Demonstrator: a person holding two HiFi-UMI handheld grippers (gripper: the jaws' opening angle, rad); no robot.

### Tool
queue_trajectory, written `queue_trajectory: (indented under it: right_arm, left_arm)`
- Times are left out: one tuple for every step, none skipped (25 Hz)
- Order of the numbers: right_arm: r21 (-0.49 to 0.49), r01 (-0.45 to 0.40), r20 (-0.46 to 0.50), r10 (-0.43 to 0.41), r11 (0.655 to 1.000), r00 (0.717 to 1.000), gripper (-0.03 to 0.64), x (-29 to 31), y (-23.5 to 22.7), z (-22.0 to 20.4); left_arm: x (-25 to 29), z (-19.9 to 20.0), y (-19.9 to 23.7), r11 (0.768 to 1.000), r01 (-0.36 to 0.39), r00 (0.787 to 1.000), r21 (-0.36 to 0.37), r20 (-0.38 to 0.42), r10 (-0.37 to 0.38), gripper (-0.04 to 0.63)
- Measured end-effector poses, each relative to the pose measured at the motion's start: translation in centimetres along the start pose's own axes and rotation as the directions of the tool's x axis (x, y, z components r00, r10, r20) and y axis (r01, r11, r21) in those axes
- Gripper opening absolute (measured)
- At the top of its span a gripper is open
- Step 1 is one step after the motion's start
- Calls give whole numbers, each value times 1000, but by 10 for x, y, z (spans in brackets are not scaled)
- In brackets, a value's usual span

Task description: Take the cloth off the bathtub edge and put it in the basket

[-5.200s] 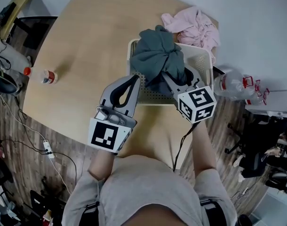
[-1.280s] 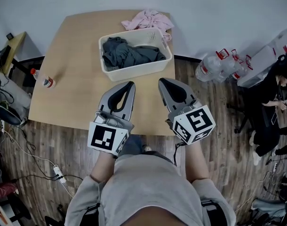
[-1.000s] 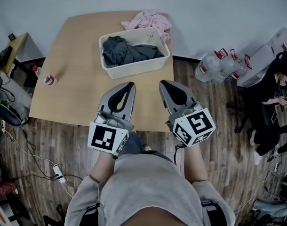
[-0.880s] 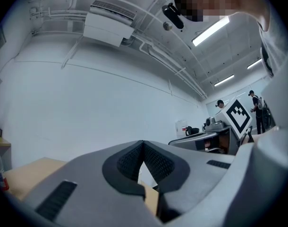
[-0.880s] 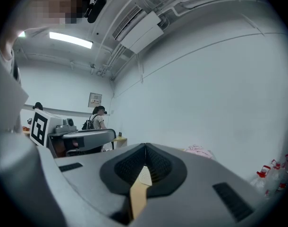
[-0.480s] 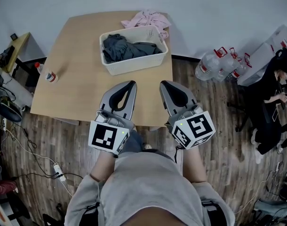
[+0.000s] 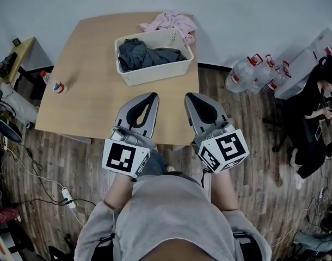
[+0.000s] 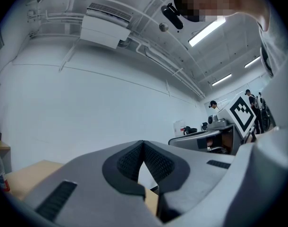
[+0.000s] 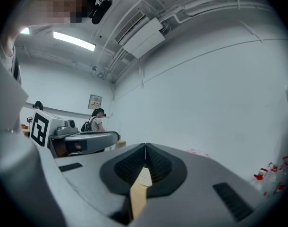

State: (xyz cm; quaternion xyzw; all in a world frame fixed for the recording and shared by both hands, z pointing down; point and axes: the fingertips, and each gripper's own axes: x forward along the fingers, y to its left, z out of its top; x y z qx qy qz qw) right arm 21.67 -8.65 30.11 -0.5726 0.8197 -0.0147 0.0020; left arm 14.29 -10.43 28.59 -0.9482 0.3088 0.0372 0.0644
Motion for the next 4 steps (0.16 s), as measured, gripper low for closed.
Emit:
queue_trajectory:
  right_arm:
    - [2,0,1,0,1000,1000,11,0,0,0]
    - [3,0,2,0,1000,1000,11,0,0,0]
    - [3,-1,3,1,1000,1000,11,1,0,0]
    - [3,-2,3,2,1000,1000,11,1,0,0]
  left_arm:
    - [0,0,0,1000,1,1000,1,0,-1,-3]
    - [1,0,0,1000,1,1000,3,0,-1,-3]
    - [1,0,0,1000,1,1000,4,0,-1,-3]
    - [1,0,0,1000,2,1000,5,0,-2,-3]
